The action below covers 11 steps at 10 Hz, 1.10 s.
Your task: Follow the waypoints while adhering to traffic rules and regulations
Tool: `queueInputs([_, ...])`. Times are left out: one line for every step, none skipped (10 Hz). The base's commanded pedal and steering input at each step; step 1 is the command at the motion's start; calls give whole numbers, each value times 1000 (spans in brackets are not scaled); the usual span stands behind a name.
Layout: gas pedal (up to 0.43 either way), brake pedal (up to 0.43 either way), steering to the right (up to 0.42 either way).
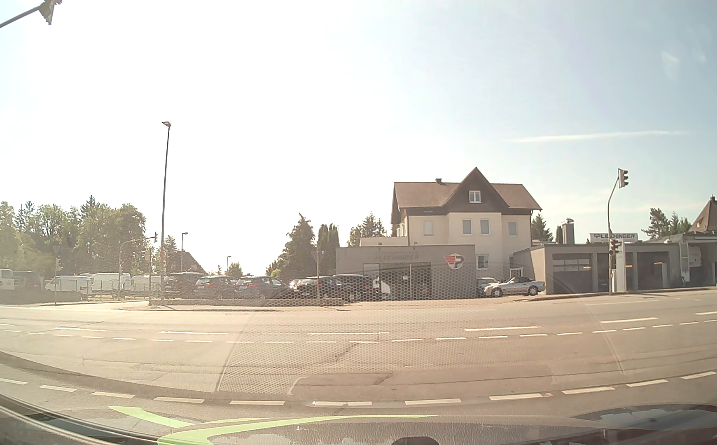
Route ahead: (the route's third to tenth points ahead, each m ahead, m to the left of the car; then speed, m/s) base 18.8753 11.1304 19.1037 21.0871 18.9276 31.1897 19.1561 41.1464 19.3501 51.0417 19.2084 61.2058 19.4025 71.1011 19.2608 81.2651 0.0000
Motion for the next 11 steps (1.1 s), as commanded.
queueInputs([0,354,-2])
queueInputs([0,354,-2])
queueInputs([0,354,-2])
queueInputs([0,354,-2])
queueInputs([0,354,-2])
queueInputs([0,360,-2])
queueInputs([0,360,-2])
queueInputs([0,354,-2])
queueInputs([0,354,-2])
queueInputs([0,354,-2])
queueInputs([0,354,-2])
